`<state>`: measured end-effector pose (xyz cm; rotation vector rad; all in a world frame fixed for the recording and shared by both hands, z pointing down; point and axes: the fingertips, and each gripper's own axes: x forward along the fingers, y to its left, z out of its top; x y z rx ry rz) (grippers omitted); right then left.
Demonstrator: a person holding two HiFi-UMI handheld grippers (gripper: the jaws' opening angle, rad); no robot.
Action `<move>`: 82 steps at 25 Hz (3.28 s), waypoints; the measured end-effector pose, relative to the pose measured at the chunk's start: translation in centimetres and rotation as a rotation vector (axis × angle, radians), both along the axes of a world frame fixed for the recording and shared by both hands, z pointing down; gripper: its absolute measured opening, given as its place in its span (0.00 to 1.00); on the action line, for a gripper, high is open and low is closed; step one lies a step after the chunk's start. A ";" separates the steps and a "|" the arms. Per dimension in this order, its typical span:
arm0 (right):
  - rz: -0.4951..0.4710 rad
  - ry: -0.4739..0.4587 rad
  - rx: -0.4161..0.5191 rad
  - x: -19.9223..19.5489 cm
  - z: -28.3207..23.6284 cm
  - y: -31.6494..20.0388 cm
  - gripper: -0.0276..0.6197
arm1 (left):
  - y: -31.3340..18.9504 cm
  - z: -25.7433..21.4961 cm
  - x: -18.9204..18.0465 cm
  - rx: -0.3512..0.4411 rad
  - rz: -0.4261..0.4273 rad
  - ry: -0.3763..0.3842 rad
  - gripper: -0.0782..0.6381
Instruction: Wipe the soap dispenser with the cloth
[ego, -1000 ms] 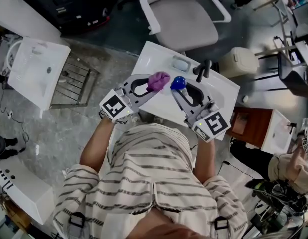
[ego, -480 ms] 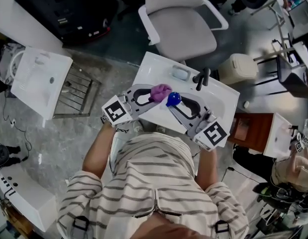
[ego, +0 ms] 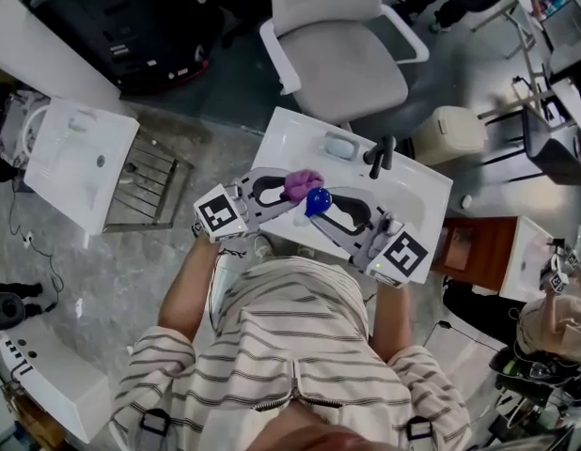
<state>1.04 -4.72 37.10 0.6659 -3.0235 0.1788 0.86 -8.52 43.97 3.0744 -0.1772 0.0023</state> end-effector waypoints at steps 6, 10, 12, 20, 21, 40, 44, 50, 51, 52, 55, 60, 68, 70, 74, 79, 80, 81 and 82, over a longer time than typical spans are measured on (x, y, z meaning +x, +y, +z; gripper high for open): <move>-0.014 -0.035 -0.003 0.1 -0.5 -0.1 0.24 | 0.1 0.4 -0.1 -0.028 0.026 -0.004 0.27; -0.010 -0.068 -0.014 0.4 -0.7 -0.4 0.24 | 0.3 1.0 -0.2 -0.040 0.033 -0.022 0.27; -0.001 -0.074 -0.018 0.6 -0.5 -0.6 0.25 | 0.2 1.2 -0.3 -0.043 0.029 -0.027 0.27; 0.038 -0.079 -0.038 0.8 -0.2 -1.6 0.24 | 0.0 1.2 -1.2 -0.057 -0.022 -0.018 0.27; 0.044 -0.075 -0.038 0.8 -0.1 -1.7 0.25 | 0.0 1.2 -1.4 -0.060 -0.030 -0.013 0.27; 0.327 -0.066 -0.082 1.7 2.3 -5.9 0.24 | -1.9 0.0 -3.8 0.020 -0.379 -0.044 0.27; 0.458 -0.067 -0.111 2.1 3.2 -7.4 0.24 | -2.7 -0.1 -5.0 0.080 -0.504 -0.105 0.27; 0.567 -0.023 -0.138 1.5 5.8 -9.0 0.25 | -3.5 0.5 -7.6 0.076 -0.681 -0.145 0.27; 0.579 -0.017 -0.142 1.3 6.3 -9.2 0.25 | -3.7 0.7 -8.1 0.074 -0.703 -0.153 0.27; 0.590 -0.013 -0.148 1.0 6.8 -9.4 0.25 | -3.8 1.0 -8.6 0.078 -0.726 -0.169 0.27; 0.618 -0.001 -0.169 0.2 8.4 -10.1 0.25 | -4.3 1.8 -10.1 0.079 -0.785 -0.208 0.27; 0.659 0.015 -0.200 -1.2 10.9 -11.5 0.25 | -5.1 2.7 -12.1 0.059 -0.839 -0.226 0.27; 0.707 0.061 -0.263 -3.8 15.9 -13.6 0.25 | -5.9 4.5 -13.9 0.048 -0.859 -0.274 0.27; 0.718 0.071 -0.280 -4.3 17.0 -14.0 0.25 | -6.1 4.9 -14.3 0.045 -0.858 -0.281 0.27; 0.736 0.085 -0.312 -5.3 19.1 -14.9 0.25 | -6.4 6.5 -15.0 0.012 -0.858 -0.310 0.27; 0.742 0.113 -0.332 -6.3 21.3 -15.6 0.25 | -7.2 6.9 -15.1 0.012 -0.842 -0.309 0.27; 0.744 0.118 -0.335 -6.5 21.6 -15.7 0.25 | -7.2 7.0 -15.2 0.014 -0.840 -0.312 0.27; 0.745 0.123 -0.338 -6.7 21.9 -15.8 0.25 | -7.2 7.1 -15.3 0.012 -0.838 -0.314 0.27; 0.744 0.129 -0.341 -6.9 22.3 -15.8 0.25 | -7.3 7.3 -15.4 0.006 -0.838 -0.315 0.27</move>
